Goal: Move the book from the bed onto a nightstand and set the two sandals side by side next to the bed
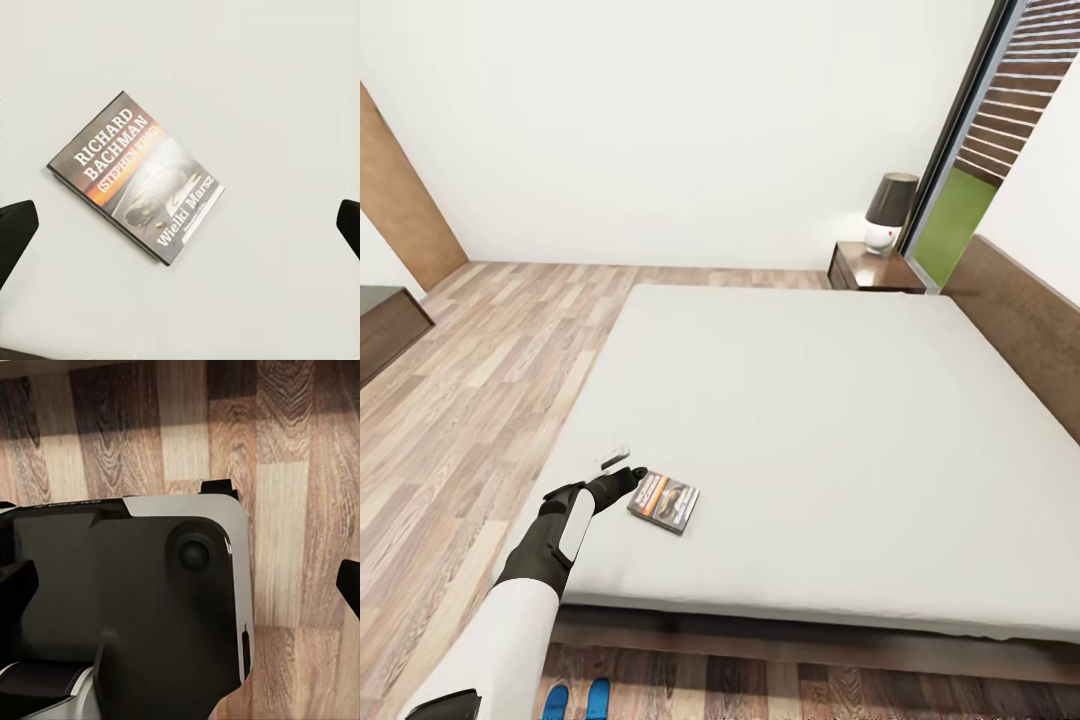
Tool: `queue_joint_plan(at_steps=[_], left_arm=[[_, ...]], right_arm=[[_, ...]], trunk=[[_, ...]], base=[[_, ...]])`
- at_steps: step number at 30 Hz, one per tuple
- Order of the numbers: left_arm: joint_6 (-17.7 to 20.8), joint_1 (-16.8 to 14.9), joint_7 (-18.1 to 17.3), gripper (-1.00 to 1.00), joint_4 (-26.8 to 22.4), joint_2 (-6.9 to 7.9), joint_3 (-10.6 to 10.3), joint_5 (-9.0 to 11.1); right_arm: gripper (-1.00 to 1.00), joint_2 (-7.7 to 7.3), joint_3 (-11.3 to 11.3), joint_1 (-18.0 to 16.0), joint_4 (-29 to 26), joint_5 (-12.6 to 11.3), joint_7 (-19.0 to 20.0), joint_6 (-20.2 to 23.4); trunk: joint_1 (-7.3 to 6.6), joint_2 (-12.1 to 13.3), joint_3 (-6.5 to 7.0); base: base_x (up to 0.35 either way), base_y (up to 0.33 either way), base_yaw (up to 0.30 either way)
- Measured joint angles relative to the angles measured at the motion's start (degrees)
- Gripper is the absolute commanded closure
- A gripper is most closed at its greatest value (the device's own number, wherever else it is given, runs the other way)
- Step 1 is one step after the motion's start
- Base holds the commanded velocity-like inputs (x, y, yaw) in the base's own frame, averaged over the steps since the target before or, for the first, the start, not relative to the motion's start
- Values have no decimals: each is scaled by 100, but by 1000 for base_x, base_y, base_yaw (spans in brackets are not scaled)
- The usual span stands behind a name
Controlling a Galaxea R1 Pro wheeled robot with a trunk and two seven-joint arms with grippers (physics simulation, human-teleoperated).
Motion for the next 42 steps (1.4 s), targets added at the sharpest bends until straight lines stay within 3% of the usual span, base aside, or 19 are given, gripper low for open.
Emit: queue_joint_plan(at_steps=[42], left_arm=[[0,0,0,-100,-1,0,0,1]], right_arm=[[-100,3,0,0,0,0,2,0]], trunk=[[0,0,-371]], base=[[0,0,0]])
